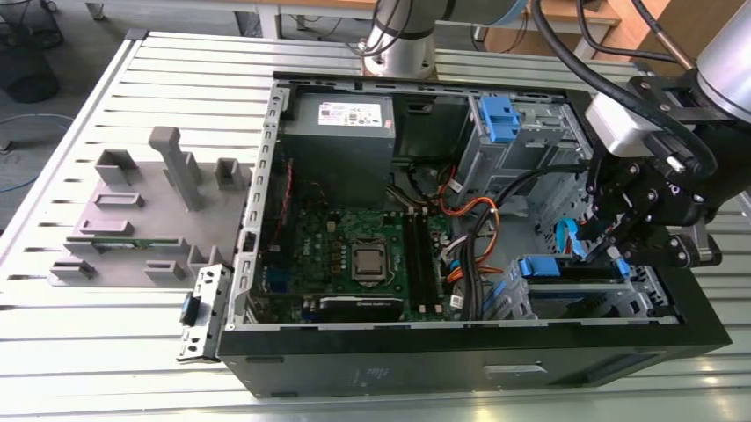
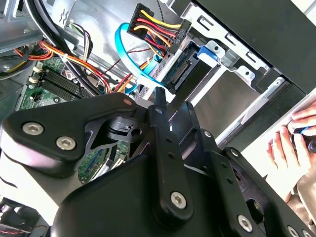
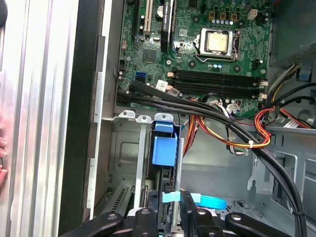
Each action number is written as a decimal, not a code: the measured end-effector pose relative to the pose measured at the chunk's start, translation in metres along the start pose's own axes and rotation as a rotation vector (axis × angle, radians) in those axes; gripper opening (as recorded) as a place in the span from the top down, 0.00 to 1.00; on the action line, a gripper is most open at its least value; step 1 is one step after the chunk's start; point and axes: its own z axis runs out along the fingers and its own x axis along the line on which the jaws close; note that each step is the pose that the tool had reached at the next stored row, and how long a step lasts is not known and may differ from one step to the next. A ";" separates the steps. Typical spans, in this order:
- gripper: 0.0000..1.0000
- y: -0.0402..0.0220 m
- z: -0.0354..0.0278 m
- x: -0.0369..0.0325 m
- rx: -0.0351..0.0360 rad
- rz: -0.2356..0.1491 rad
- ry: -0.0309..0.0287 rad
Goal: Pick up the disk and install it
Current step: 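Insert the second disk wire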
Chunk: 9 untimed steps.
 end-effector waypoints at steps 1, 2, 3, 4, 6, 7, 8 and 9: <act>0.68 0.0000 0.0000 0.0000 0.0000 0.000 0.0000; 0.68 0.0000 0.0000 -0.0001 0.0000 0.000 0.0000; 0.68 -0.0005 0.0002 -0.0002 0.0000 0.000 -0.0001; 0.68 -0.0014 0.0002 -0.0004 0.0000 0.000 0.0001; 0.68 -0.0038 0.0005 -0.0009 0.0000 0.000 0.0000; 0.68 -0.0052 0.0006 -0.0013 0.0000 0.000 0.0000; 0.68 -0.0061 0.0006 -0.0017 0.0000 0.000 0.0001; 0.68 -0.0063 0.0005 -0.0019 0.0000 0.000 0.0002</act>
